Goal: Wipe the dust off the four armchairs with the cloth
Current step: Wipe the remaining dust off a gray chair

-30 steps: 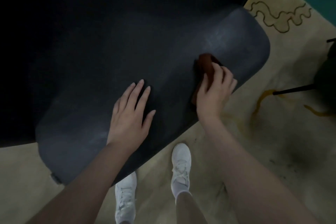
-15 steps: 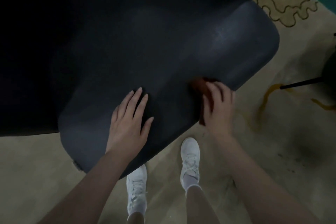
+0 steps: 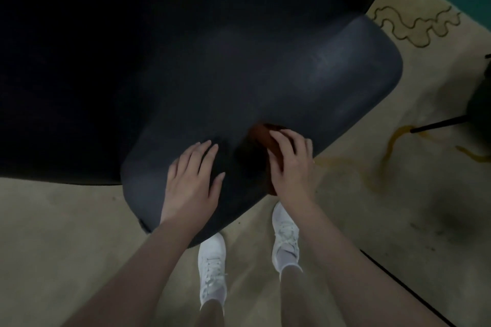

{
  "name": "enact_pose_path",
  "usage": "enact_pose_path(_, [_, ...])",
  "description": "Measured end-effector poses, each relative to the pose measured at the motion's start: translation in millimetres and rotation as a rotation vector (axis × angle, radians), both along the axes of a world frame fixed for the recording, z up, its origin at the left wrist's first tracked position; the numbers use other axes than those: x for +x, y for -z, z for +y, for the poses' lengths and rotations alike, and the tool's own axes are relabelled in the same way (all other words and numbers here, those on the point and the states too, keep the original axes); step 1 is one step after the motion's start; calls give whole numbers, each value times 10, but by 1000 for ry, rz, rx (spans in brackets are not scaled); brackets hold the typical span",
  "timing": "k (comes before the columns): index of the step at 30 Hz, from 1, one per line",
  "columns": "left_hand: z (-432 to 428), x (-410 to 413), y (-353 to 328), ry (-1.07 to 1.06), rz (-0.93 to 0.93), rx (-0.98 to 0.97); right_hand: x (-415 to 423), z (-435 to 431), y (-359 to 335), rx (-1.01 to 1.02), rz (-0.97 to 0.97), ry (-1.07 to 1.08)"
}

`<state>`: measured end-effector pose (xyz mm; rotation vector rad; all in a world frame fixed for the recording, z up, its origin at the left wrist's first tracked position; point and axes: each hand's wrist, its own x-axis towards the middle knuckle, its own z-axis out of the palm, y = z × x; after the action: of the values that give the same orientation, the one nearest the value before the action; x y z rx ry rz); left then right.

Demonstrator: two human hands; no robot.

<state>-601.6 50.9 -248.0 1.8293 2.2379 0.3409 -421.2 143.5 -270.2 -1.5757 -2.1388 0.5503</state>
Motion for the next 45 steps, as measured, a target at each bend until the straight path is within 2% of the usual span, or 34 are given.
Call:
enact_pose_path(5, [91, -26, -391, 12, 0, 27, 31, 13, -499, 15, 104, 106])
enact_pose_path(17, [90, -90, -1536, 58, 57, 84, -122, -137, -1831, -30, 251, 126])
enact_pose_path(22, [-8, -66, -2107, 61, 27, 115, -57, -292, -2444, -51, 236, 121])
enact_pose_path(31, [-268, 21, -2954, 170, -6, -53, 228, -828, -3251, -90, 200, 173])
enact_pose_path(40, [-414, 314, -3389, 320, -2, -126, 683, -1430, -3666, -132, 182, 402])
enact_pose_path(45, [-406, 582, -3591, 404, -6, -128, 1075, -1673, -3911, -87, 148, 538])
